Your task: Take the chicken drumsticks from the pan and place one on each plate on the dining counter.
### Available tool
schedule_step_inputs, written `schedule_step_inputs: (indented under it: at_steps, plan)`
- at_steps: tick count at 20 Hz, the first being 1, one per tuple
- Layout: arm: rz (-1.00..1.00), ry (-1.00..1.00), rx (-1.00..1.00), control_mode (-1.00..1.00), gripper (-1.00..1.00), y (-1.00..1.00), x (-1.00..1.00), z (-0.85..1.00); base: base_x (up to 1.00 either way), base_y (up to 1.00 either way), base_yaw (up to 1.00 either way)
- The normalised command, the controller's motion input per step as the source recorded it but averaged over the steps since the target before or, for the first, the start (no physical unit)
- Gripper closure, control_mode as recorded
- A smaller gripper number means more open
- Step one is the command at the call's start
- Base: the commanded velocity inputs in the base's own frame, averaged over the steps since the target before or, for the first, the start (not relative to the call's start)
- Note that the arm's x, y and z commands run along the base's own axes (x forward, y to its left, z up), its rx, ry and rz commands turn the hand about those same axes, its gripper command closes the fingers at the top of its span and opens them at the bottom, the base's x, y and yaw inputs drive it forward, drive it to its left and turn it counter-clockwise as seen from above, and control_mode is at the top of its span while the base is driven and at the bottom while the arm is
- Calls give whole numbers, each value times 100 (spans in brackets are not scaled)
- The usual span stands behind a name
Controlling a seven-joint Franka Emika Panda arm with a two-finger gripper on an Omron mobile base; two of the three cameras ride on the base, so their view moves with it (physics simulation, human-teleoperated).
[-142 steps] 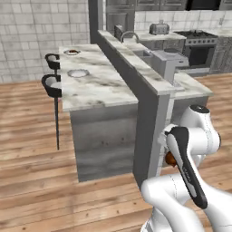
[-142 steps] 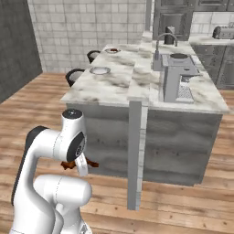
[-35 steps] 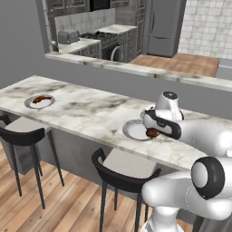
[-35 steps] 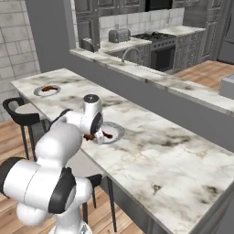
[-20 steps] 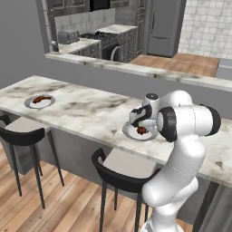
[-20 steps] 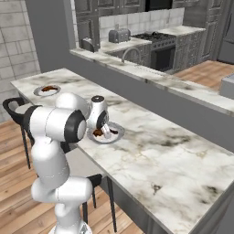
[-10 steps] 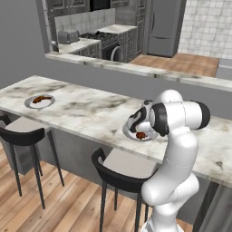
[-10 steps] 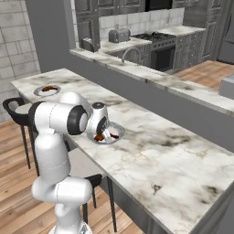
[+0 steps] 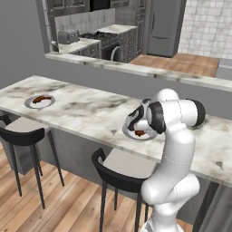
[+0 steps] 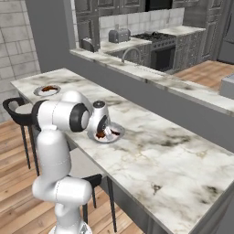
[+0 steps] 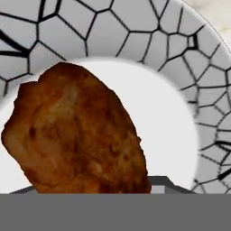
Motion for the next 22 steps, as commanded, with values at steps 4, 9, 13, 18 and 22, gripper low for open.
schedule_step_inputs:
  at_steps: [4,9,13,18,22]
  plan:
    - [1,-9,0,-100,-100,-6,47,0,0,0,0]
    - [11,-14,0,-100,-100,-9,19,10,0,0,0]
    - [17,-18,-2,-100,-100,0,-18,1,0,0,0]
    - [30,-22,-2,-100,-100,0,-73,31,0,0,0]
    - [35,-35,0,-100,-100,-4,-100,99,0,0,0]
